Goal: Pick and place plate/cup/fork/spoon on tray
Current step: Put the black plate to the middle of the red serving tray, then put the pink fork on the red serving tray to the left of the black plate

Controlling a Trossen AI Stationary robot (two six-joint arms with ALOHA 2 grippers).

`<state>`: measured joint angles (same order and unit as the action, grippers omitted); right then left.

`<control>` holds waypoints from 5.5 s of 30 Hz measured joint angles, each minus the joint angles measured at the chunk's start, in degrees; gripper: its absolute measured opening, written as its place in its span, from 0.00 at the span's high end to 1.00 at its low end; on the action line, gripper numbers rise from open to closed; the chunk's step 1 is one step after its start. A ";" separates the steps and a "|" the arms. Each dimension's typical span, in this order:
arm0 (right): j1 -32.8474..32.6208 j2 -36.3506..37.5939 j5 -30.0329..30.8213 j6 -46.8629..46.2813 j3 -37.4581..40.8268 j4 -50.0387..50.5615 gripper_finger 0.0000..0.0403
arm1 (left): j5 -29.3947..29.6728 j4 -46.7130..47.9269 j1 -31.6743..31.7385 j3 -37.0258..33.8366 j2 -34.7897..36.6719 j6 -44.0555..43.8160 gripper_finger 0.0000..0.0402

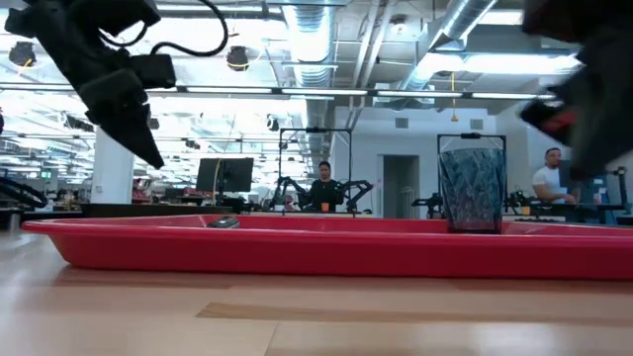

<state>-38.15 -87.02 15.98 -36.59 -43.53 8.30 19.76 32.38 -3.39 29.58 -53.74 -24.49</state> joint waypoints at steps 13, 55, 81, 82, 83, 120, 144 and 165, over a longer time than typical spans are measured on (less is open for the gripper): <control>11.40 -3.37 -8.41 16.49 -0.02 -14.41 0.98 | -7.54 5.13 19.64 2.53 0.47 10.16 0.87; 10.86 -1.15 -4.99 20.01 0.00 -13.17 0.98 | 5.17 4.78 22.54 7.45 -21.28 26.31 0.99; -8.79 20.71 21.05 5.94 0.00 12.29 0.99 | 1.17 -3.10 -19.01 42.30 -44.71 20.94 1.00; -9.13 21.06 21.65 5.94 0.00 12.37 0.99 | 0.63 -3.50 -19.18 43.23 -46.25 21.47 1.00; -9.38 21.30 21.77 5.94 0.00 12.45 0.99 | 0.32 -3.81 -19.27 44.17 -47.81 22.06 1.00; -9.72 21.04 21.53 4.93 0.00 12.15 0.99 | -10.08 -15.55 -15.01 50.25 -62.61 25.46 1.00; -9.72 21.04 21.49 4.60 0.00 12.12 0.99 | -11.99 -19.80 -13.36 48.25 -62.74 22.99 0.93; -11.49 21.06 21.51 4.49 0.00 13.98 0.98 | -10.46 -15.05 -13.97 48.18 -58.52 17.49 0.77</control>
<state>-49.64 -65.95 37.50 -32.10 -43.53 22.28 9.31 17.33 -17.36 77.76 -112.26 -7.00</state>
